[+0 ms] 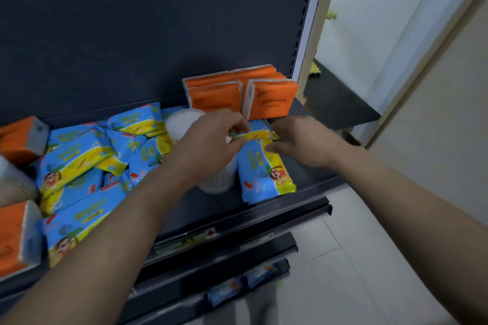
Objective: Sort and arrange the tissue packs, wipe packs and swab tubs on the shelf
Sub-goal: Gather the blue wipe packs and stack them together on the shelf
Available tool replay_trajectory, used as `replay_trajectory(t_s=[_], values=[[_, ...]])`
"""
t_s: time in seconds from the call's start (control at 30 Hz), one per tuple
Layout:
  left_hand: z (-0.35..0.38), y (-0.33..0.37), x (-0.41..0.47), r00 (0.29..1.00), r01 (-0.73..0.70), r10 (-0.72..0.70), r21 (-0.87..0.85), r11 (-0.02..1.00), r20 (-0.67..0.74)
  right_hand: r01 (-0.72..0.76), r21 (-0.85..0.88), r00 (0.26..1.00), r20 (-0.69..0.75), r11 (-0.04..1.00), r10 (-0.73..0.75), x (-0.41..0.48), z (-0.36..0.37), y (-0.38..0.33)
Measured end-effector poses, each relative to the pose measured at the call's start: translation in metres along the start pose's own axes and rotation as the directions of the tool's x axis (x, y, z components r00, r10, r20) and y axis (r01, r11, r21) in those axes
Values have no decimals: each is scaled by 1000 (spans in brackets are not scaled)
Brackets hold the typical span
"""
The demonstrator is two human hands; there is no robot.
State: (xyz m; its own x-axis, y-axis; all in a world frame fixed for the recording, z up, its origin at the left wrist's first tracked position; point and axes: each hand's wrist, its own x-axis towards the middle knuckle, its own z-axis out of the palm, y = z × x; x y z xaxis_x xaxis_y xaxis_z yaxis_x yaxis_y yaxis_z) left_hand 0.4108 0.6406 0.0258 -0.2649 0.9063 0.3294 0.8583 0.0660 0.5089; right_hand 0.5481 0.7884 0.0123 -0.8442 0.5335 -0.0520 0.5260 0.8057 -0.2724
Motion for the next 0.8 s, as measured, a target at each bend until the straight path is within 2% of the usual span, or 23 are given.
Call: replay_trajectory(t_s=[0.07, 0.17, 0.33, 0.43, 0.6, 0.67, 0.7, 0.8], values=[[-1, -1, -11, 999, 10, -10, 12, 1000, -41, -76, 52, 994, 79, 996, 72, -5, 8, -8], [-6, -6, -25, 994, 39, -33, 50, 998, -107, -147, 30, 973, 185, 989, 139, -5, 18, -18], [-6, -1, -43, 961, 140, -119, 69, 988, -248, -120, 26, 970, 217, 993, 111, 4, 23, -26], [6, 12, -46, 941, 181, -146, 89, 979, -304, -139, 129, 969, 221, 982, 109, 5, 16, -22], [31, 39, -41, 934, 195, -169, 53, 979, -315, -163, 362, 973, 210, 918, 90, -2, 4, -7], [41, 47, -37, 933, 260, -238, 49, 964, -269, -176, 414, 974, 205, 893, 97, -4, -5, 3], [48, 50, -35, 930, 326, -307, 70, 943, -202, -175, 413, 975, 197, 894, 100, -4, -9, 10], [67, 58, -24, 836, 523, -548, 260, 811, 28, -187, 420, 979, 153, 888, 134, -7, -16, 32]])
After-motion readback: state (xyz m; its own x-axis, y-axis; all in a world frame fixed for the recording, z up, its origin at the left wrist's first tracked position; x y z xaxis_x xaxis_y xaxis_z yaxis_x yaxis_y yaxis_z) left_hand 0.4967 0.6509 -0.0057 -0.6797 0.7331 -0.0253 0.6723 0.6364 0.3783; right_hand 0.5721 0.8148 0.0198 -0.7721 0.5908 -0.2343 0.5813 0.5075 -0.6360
